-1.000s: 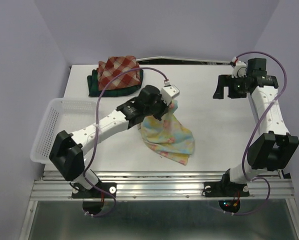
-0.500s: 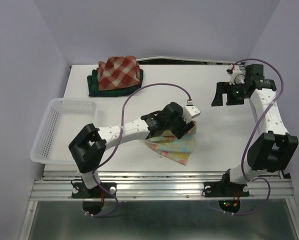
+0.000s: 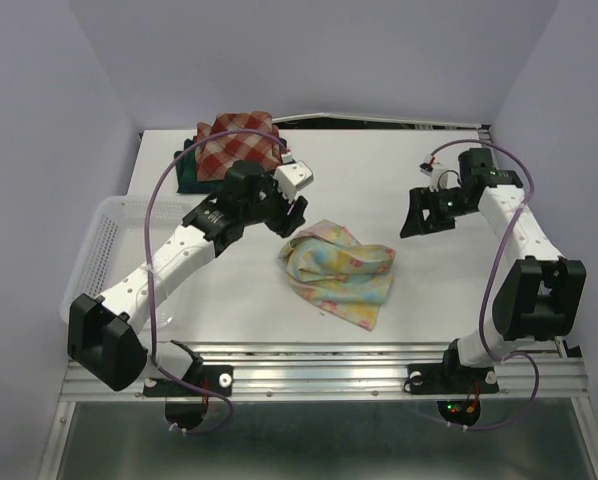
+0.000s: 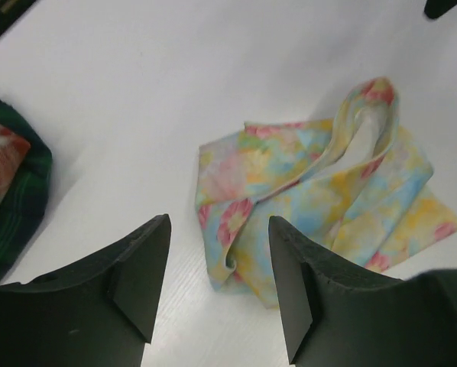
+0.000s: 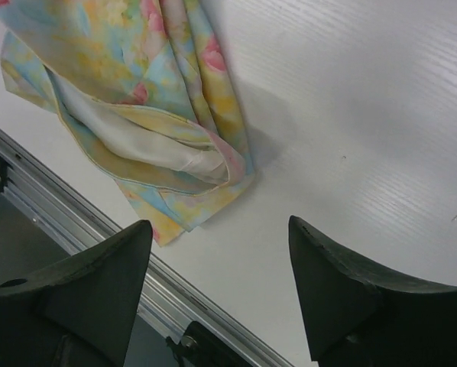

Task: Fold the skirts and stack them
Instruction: Move the skirt to the center of the board, then flatten the skirt out

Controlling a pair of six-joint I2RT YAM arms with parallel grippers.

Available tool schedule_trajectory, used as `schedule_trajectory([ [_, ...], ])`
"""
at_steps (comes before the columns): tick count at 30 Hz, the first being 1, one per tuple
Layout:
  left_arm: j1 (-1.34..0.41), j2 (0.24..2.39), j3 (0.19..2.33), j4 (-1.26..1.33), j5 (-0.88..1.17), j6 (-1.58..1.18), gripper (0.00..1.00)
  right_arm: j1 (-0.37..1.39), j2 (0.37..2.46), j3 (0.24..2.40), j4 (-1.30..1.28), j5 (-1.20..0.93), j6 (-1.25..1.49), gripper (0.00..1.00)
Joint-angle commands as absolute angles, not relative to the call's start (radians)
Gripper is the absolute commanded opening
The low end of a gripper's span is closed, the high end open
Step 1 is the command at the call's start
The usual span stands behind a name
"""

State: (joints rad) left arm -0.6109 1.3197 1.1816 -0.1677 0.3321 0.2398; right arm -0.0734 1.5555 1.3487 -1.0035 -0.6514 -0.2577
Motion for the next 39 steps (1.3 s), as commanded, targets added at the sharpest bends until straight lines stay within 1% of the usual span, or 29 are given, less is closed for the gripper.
schedule_trajectory([
  [1, -0.58, 1.354, 1.108, -0.392, 0.397, 0.403, 0.64, -0.011, 1.549, 1.296, -0.979, -0.554, -0.318, 0.75],
  [5, -0.519, 1.382, 1.068, -0.408, 0.434, 0.426, 0.64, 0.028, 1.583, 1.253, -0.957, -0.555, -0.313, 0.74],
  [9, -0.506, 1.423, 1.052, -0.393, 0.462, 0.417, 0.65, 0.052, 1.62, 1.213, -0.896, -0.563, -0.291, 0.74],
  [13, -0.502, 1.46, 1.037, -0.37, 0.465, 0.446, 0.65, 0.061, 1.646, 1.2, -0.848, -0.554, -0.343, 0.74],
  [18, -0.488, 1.525, 1.065, -0.356, 0.472, 0.474, 0.65, 0.061, 1.643, 1.183, -0.827, -0.551, -0.449, 0.8],
  [22, -0.486, 1.568, 1.104, -0.336, 0.489, 0.473, 0.64, 0.061, 1.661, 1.195, -0.833, -0.592, -0.465, 0.8],
  [28, -0.48, 1.635, 1.143, -0.269, 0.486, 0.41, 0.57, 0.08, 1.669, 1.187, -0.851, -0.644, -0.526, 0.78],
  [29, -0.479, 1.652, 1.153, -0.258, 0.492, 0.405, 0.51, 0.08, 1.661, 1.18, -0.86, -0.649, -0.549, 0.78],
  [30, -0.477, 1.66, 1.16, -0.253, 0.495, 0.397, 0.44, 0.08, 1.642, 1.177, -0.861, -0.646, -0.56, 0.81],
  [32, -0.472, 1.678, 1.176, -0.249, 0.515, 0.388, 0.33, 0.08, 1.614, 1.164, -0.864, -0.631, -0.583, 0.84],
  [33, -0.469, 1.683, 1.183, -0.249, 0.528, 0.387, 0.23, 0.08, 1.6, 1.163, -0.87, -0.629, -0.604, 0.86],
  [35, -0.465, 1.686, 1.195, -0.252, 0.56, 0.387, 0.14, 0.08, 1.568, 1.158, -0.87, -0.63, -0.623, 0.87],
  [36, -0.463, 1.687, 1.201, -0.256, 0.569, 0.391, 0.04, 0.08, 1.563, 1.158, -0.87, -0.634, -0.644, 0.87],
  [37, -0.459, 1.686, 1.206, -0.27, 0.58, 0.394, 0.0, 0.08, 1.562, 1.158, -0.871, -0.637, -0.655, 0.87],
  [39, -0.453, 1.678, 1.218, -0.284, 0.615, 0.414, 0.0, 0.089, 1.569, 1.161, -0.865, -0.64, -0.663, 0.87],
])
